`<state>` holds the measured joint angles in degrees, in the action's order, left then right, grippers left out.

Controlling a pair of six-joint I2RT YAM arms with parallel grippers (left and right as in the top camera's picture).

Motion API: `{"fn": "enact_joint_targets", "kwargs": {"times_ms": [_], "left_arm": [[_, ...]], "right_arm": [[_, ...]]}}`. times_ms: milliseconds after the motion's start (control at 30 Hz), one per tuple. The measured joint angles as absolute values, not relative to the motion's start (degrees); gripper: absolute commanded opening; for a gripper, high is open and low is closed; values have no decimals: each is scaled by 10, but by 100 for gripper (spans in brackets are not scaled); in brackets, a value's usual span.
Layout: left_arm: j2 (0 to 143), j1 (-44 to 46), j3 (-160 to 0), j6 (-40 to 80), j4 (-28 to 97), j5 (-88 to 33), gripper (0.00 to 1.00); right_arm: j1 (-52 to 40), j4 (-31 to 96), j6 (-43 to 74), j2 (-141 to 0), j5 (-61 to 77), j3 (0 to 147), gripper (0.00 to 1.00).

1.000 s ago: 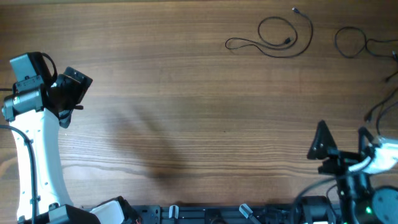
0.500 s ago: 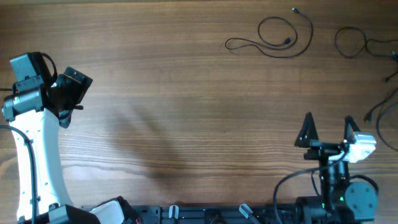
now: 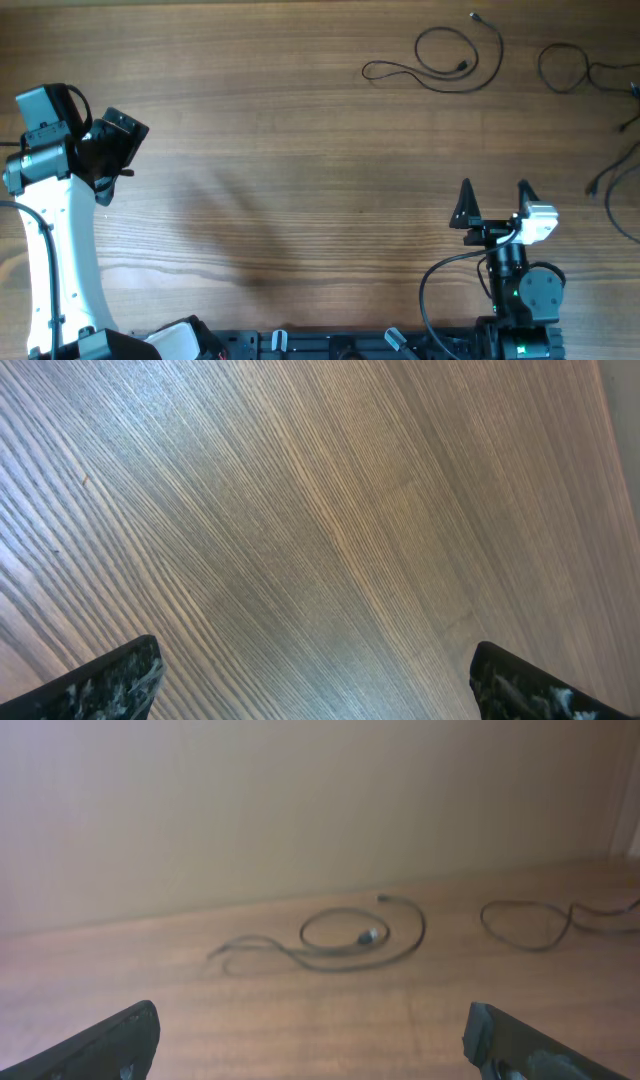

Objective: Untangle cables

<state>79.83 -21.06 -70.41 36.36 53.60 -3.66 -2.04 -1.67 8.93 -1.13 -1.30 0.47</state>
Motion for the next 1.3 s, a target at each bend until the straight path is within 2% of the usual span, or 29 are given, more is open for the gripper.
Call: {"fn": "enact_joint_targets", "kwargs": {"times_ms": [300, 1100, 1200, 1300], "left_arm": [[798, -211, -704, 364, 536, -37, 100], [798, -211, -704, 368, 525, -39, 100], [798, -210, -704, 360, 501, -106, 100], [791, -185, -704, 287, 481, -176, 100]], "right_arm": [[-20, 0, 1, -11, 17, 4, 100], [-20, 0, -6, -11, 19, 4, 100], [-20, 0, -6, -11, 19, 4, 100], [-20, 0, -6, -11, 19, 4, 100]]}}
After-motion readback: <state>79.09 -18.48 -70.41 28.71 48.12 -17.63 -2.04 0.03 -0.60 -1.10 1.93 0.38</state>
